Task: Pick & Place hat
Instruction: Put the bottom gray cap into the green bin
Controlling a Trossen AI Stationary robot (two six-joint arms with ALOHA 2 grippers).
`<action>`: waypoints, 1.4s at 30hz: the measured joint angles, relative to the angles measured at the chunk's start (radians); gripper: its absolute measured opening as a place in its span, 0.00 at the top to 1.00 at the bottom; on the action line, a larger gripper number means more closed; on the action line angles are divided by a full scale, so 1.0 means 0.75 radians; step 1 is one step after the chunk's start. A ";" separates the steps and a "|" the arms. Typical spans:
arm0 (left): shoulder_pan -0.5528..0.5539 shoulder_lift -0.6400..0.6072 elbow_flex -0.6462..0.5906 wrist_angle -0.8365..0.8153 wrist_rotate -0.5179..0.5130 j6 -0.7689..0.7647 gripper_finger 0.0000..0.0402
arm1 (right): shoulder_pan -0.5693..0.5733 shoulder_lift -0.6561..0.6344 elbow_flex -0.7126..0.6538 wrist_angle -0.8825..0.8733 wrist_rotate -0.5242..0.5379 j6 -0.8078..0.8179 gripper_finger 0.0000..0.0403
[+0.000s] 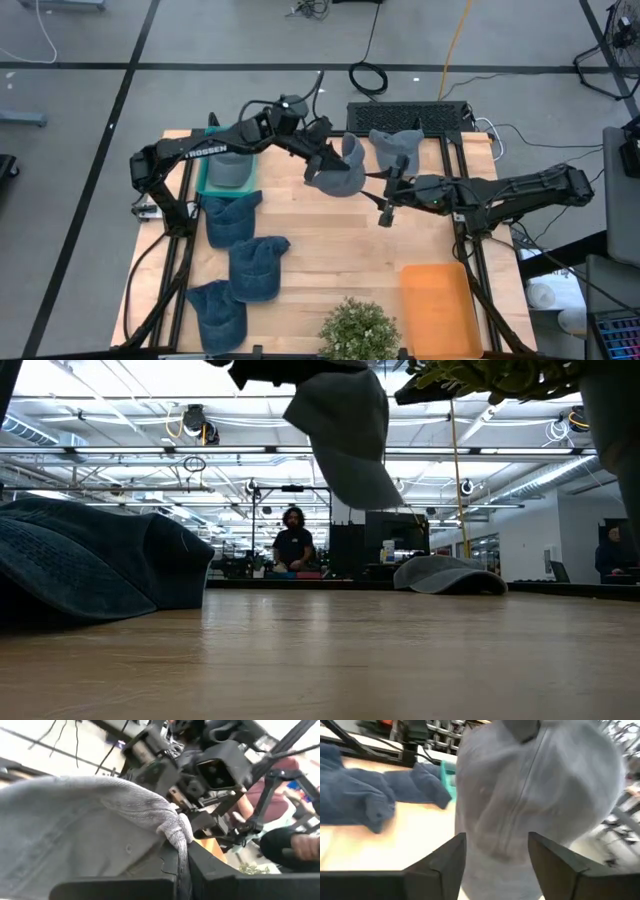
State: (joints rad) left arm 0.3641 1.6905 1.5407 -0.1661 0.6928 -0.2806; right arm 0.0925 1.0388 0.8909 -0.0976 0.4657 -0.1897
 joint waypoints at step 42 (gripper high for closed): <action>0.036 -0.149 0.084 -0.313 -0.271 0.361 0.99 | -0.074 -1.022 -0.456 -0.100 0.024 0.096 0.44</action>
State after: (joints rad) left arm 0.3910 1.5785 1.6040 -0.4006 0.4893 -0.0102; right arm 0.0372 0.2727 0.5491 -0.1729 0.4839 -0.1175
